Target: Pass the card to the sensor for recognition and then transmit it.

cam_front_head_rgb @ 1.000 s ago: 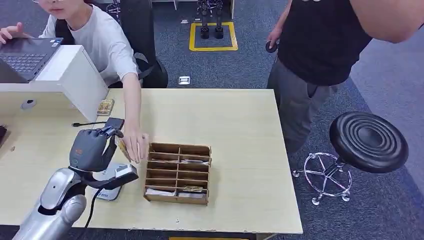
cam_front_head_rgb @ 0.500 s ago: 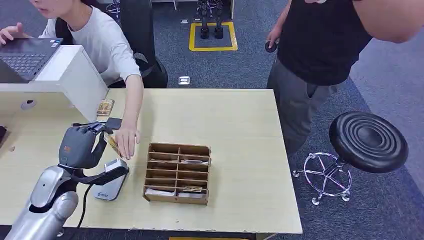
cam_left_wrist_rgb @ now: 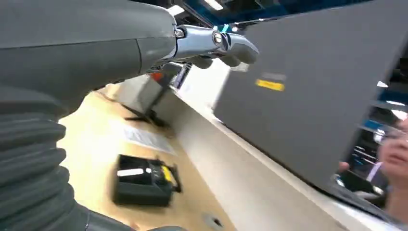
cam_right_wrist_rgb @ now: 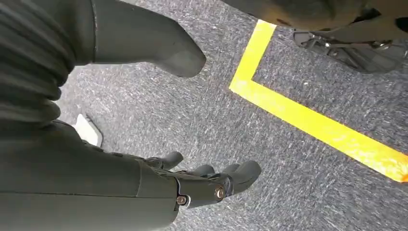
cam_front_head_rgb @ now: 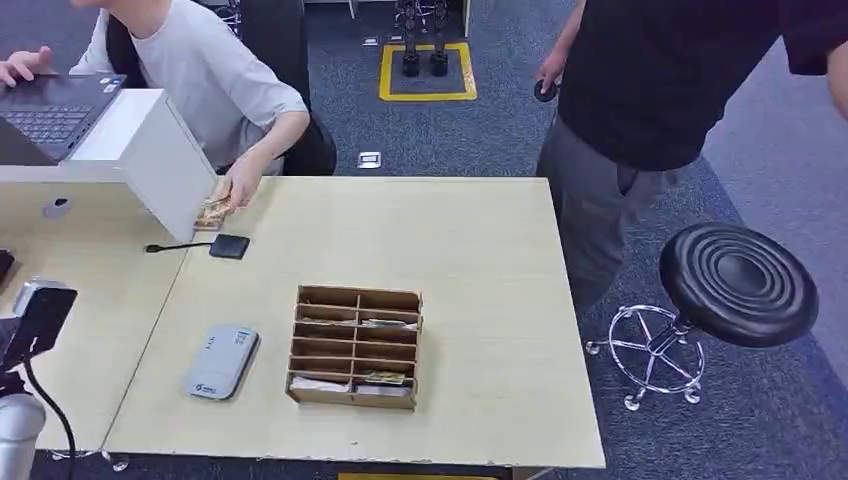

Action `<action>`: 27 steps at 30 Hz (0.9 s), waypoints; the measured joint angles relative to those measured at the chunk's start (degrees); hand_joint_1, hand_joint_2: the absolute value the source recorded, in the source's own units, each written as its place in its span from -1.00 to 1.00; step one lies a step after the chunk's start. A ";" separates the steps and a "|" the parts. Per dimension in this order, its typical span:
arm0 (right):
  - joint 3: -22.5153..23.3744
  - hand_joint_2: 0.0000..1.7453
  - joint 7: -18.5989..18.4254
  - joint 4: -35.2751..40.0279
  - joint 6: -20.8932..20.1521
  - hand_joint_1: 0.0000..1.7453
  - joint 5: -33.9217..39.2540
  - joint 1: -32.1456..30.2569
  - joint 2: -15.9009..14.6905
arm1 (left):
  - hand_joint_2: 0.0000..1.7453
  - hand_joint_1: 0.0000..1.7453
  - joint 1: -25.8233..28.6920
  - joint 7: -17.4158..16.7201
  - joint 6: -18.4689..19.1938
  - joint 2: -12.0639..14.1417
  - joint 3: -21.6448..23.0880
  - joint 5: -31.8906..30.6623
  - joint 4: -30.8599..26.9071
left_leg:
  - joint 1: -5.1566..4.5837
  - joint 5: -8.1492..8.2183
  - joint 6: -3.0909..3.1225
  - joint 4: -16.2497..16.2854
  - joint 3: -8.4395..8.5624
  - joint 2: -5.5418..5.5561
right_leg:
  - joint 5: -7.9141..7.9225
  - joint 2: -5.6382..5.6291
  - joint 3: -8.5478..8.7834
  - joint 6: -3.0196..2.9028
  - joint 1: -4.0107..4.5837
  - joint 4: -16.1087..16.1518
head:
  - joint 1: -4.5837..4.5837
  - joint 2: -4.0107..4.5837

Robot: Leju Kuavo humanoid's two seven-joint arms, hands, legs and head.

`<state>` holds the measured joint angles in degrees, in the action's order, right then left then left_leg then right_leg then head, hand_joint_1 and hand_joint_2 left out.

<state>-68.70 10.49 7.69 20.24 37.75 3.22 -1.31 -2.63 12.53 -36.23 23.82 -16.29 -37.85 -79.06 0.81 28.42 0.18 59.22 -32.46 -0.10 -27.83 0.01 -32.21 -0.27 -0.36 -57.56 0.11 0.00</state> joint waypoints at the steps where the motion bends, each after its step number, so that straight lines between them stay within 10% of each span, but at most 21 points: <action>1: 0.00 1.00 0.00 0.00 0.07 -1.00 0.11 0.06 0.02 | 1.00 -1.00 0.55 -0.11 -0.22 -0.18 -1.31 1.69 0.22 | 0.01 0.00 0.00 -0.01 -0.03 -0.01 | 0.00 -0.01 0.01 -0.01 0.00 -0.01 | -0.02 -0.02; 7: 0.02 1.00 -1.13 -0.02 0.20 -1.00 0.83 -0.73 0.07 | 1.00 -1.00 4.04 6.10 7.74 -5.17 -20.45 33.37 1.07 | -0.01 0.07 -0.02 -0.03 -0.02 -0.28 | 0.01 -0.30 -0.04 -0.04 -0.01 0.01 | 0.00 0.00; 12: 0.00 1.00 -2.34 -0.02 -0.26 -1.00 0.85 -0.92 0.07 | 1.00 -1.00 4.15 5.04 12.76 -10.85 -40.55 38.09 9.71 | -0.03 0.14 -0.04 -0.02 0.05 -0.28 | -0.06 -0.29 -0.07 0.00 -0.02 0.04 | -0.02 -0.02; 15: 0.00 1.00 -2.49 -0.02 -0.35 -1.00 1.01 -0.89 0.07 | 1.00 -1.00 3.99 4.93 12.82 -13.96 -47.96 36.87 12.98 | 0.00 0.14 -0.04 -0.01 0.01 -0.07 | -0.09 -0.03 -0.04 0.04 -0.01 0.06 | 0.05 0.00; 19: 0.00 1.00 -2.67 -0.02 -0.54 -1.00 1.20 -0.67 0.09 | 1.00 -1.00 3.86 -3.75 5.32 -20.16 -54.41 25.56 15.55 | -0.19 0.15 0.00 -0.02 0.08 -0.02 | -0.09 0.01 0.08 0.05 -0.19 0.05 | -0.06 0.00; 27: -0.15 1.00 -3.96 -0.02 -0.65 -1.00 1.51 -0.69 0.07 | 1.00 -1.00 3.54 -9.23 -2.98 -33.42 -57.68 1.19 32.29 | -0.32 0.12 0.19 0.04 0.07 0.04 | -0.03 0.07 0.07 0.16 -0.36 0.09 | 0.02 -0.02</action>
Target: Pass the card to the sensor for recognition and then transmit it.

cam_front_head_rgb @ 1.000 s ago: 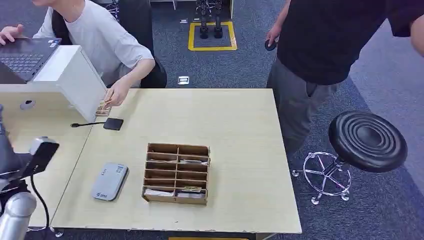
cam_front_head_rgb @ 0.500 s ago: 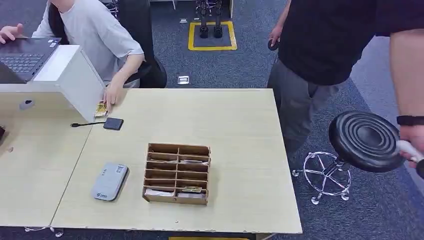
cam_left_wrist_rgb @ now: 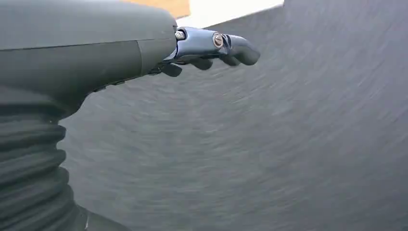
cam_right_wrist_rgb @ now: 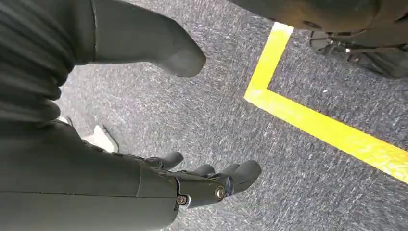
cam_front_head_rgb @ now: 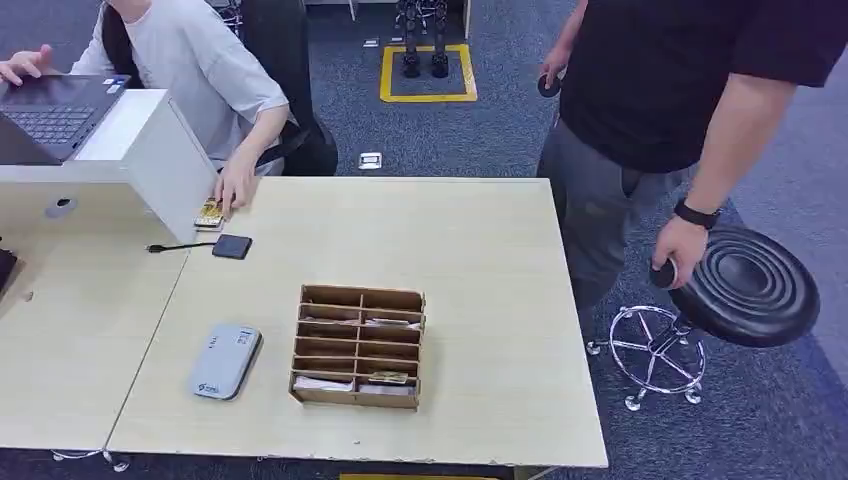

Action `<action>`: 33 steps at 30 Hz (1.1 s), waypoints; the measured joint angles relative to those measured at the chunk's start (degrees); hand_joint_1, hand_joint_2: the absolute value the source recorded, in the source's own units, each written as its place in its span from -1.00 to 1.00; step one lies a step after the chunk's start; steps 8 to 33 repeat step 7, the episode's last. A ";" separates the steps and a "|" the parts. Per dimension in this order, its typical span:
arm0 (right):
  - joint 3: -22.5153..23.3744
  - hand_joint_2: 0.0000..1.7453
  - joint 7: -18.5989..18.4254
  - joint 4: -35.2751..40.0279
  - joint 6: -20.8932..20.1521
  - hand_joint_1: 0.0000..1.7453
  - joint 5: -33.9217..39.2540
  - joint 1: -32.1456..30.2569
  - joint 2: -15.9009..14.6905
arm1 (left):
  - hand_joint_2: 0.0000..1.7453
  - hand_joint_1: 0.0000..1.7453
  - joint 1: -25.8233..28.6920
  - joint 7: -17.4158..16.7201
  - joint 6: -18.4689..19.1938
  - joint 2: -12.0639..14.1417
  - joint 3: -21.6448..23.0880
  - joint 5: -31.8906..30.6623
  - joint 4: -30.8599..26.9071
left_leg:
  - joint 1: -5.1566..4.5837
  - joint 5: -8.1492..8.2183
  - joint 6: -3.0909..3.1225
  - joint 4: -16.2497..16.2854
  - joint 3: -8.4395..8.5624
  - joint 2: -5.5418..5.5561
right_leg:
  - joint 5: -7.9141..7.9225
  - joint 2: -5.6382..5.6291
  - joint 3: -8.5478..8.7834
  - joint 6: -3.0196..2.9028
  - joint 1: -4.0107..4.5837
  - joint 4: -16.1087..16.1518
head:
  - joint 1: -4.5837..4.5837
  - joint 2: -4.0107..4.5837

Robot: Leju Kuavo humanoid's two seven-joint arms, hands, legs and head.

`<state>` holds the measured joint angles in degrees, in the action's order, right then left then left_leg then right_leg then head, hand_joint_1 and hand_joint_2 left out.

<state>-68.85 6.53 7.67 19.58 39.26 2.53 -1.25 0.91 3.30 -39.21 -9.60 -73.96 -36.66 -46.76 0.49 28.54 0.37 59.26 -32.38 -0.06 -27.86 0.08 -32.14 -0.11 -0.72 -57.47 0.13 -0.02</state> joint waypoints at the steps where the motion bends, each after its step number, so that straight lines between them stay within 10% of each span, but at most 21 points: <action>1: -0.15 1.00 -0.17 0.00 0.06 -1.00 0.00 -0.01 0.00 | 1.00 -1.00 -0.28 0.34 -0.02 -0.63 0.00 -2.10 1.94 | 0.02 0.00 0.00 0.00 -0.01 0.00 | 0.00 0.00 0.00 0.00 0.00 0.00 | -0.02 0.02; 7: 1.40 1.00 -1.05 0.09 -0.31 -1.00 -1.09 -0.38 -0.17 | 1.00 -1.00 -2.37 1.73 0.42 0.13 3.17 -6.24 16.15 | 0.10 -0.01 -0.01 -0.01 0.06 -0.04 | 0.01 -0.06 0.01 0.00 0.04 -0.03 | -0.04 0.00; 33: 1.40 1.00 -1.05 0.09 -0.31 -1.00 -1.09 -0.38 -0.17 | 1.00 -1.00 -2.37 1.73 0.42 0.13 3.17 -6.24 16.15 | 0.10 -0.01 -0.01 -0.01 0.06 -0.04 | 0.01 -0.06 0.01 0.00 0.04 -0.03 | -0.04 0.00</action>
